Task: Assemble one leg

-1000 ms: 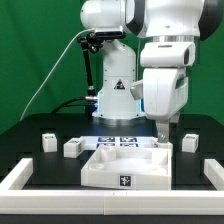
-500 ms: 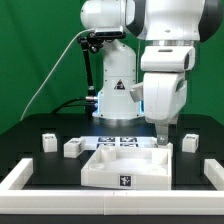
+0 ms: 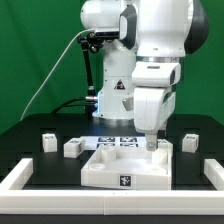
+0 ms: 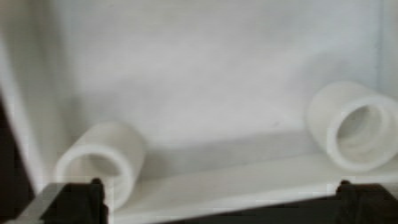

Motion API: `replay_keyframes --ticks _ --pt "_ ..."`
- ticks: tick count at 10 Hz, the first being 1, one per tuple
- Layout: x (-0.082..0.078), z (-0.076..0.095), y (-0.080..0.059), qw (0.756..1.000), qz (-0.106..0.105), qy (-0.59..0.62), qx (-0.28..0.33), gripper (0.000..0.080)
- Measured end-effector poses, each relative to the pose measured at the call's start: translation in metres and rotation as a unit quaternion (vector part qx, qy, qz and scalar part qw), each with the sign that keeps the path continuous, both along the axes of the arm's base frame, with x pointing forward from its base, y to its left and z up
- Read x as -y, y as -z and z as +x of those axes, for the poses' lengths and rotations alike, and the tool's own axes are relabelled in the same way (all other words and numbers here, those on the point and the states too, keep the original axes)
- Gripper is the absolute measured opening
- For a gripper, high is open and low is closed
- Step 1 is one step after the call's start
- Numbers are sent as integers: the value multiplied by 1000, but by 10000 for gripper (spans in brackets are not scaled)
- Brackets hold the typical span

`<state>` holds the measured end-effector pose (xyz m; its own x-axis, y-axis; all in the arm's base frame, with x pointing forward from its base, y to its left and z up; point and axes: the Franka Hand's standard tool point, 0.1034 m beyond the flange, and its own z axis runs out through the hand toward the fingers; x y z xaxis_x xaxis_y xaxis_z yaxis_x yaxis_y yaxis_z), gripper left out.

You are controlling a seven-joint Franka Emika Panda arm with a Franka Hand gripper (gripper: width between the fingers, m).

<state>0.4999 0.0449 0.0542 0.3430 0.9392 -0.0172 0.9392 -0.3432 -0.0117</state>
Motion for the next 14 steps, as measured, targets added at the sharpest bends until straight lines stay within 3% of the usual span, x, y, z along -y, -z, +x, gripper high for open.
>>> replay_keyframes --ticks 7,9,11,14 --pt "1 -6 5 1000 1 -3 -2 650" --pt "4 -38 18 1000 5 -17 -6 650" --pt "9 -58 28 1000 8 -20 -9 650" --pt "17 -69 40 999 13 -29 -10 650"
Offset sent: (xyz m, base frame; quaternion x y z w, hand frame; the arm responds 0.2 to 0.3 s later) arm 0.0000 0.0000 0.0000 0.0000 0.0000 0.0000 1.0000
